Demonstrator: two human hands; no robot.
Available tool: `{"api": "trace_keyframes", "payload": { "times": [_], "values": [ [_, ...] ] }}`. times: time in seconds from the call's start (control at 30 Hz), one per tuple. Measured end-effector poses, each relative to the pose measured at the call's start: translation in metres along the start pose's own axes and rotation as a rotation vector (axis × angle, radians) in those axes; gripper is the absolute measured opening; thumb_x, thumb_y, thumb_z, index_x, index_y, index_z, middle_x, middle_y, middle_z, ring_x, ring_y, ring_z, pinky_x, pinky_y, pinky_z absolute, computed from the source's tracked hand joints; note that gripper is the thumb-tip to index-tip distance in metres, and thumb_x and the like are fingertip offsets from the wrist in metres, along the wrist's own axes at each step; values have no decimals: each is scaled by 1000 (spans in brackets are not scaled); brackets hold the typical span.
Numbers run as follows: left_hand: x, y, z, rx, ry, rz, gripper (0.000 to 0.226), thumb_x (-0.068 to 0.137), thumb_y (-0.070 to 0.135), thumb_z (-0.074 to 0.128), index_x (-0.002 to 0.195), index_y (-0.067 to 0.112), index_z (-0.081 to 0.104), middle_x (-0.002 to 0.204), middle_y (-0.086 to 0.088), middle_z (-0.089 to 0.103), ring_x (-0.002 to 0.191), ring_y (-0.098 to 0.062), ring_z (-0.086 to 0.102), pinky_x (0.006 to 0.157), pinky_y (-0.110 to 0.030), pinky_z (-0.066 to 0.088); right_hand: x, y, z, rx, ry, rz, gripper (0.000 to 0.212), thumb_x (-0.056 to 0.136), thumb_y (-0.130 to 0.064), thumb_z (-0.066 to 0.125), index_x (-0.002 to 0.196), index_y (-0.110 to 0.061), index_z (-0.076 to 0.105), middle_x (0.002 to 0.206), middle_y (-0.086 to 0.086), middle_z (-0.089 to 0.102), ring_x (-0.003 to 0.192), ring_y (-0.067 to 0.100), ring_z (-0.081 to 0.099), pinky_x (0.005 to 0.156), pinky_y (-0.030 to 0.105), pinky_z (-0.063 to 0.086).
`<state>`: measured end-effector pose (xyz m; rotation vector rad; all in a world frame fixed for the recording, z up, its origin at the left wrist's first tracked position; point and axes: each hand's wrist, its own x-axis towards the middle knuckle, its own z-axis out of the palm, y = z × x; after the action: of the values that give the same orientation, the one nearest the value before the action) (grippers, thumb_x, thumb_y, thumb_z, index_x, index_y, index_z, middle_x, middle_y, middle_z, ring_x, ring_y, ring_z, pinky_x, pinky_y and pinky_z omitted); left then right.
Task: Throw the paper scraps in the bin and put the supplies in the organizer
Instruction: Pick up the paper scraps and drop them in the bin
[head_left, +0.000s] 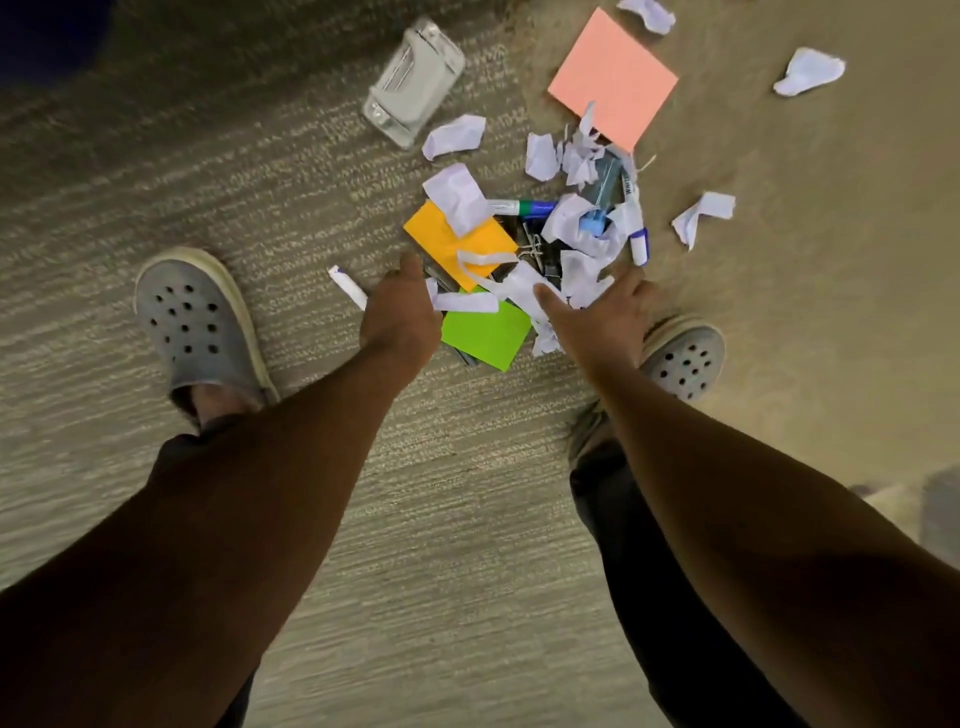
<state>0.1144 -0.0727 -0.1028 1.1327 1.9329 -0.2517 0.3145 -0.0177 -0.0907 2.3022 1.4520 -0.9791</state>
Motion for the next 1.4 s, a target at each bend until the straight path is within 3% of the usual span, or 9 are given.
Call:
{"api": "trace_keyframes", "payload": {
  "times": [0.13,0.37,0.53,0.63,0.83,1.0,1.13,1.27,1.4],
  "values": [
    [-4,11,-5,-177,136,38,22,90,10,56,110,4,50,100,-20,65,96,-40,60,69,-41,43,7,-12,6,200,109,-23,85,72,-51,74,137,-15,35,131,13,43,117,28,48,89,28,40],
    [4,35,-35,-295,342,202,52,84,17,54,136,16,48,110,-14,59,98,-33,58,80,-43,49,20,-23,6,209,86,-100,94,70,-42,80,145,-25,25,137,15,37,113,31,54,90,35,48],
    [22,48,-35,2,193,215,84,67,61,72,139,32,41,150,-16,22,131,-38,33,85,-47,50,24,-25,3,226,95,-140,59,74,-16,74,125,-13,44,126,14,44,107,29,52,84,23,41],
    [26,55,-28,182,96,209,85,67,53,78,140,33,38,159,-14,5,138,-42,20,91,-52,48,25,-23,0,237,82,-134,46,78,-10,68,120,-12,49,124,14,48,105,28,53,74,16,31],
    [35,48,-28,122,230,342,23,89,10,57,110,12,64,139,-20,43,115,-42,46,95,-48,44,24,-12,-12,235,85,-144,29,82,-9,61,111,-10,62,112,12,63,93,20,58,70,16,31],
    [27,33,-39,-77,330,378,20,82,0,53,96,7,65,107,-22,59,93,-41,57,76,-47,50,18,-2,-27,288,70,-72,23,82,-10,57,103,-13,66,99,7,70,84,20,64,72,23,45],
    [6,35,-62,-455,418,292,17,82,-2,56,87,9,68,89,-5,70,79,-19,67,68,-26,51,4,-6,-45,362,77,-72,16,84,-9,57,91,-21,64,82,-5,65,62,1,53,55,3,35],
    [-20,40,-98,-897,323,25,17,88,3,65,82,18,64,89,1,66,77,-14,69,59,-36,61,-13,-25,-74,451,51,-88,12,87,-15,62,85,-26,60,74,-7,64,58,9,61,57,24,50],
    [-41,35,-130,-943,318,-13,16,89,2,64,84,17,63,91,7,65,83,-14,69,59,-34,61,-24,-41,-96,450,69,-57,10,81,-27,69,80,-30,59,82,3,70,73,26,69,69,44,58]
  ]
}}
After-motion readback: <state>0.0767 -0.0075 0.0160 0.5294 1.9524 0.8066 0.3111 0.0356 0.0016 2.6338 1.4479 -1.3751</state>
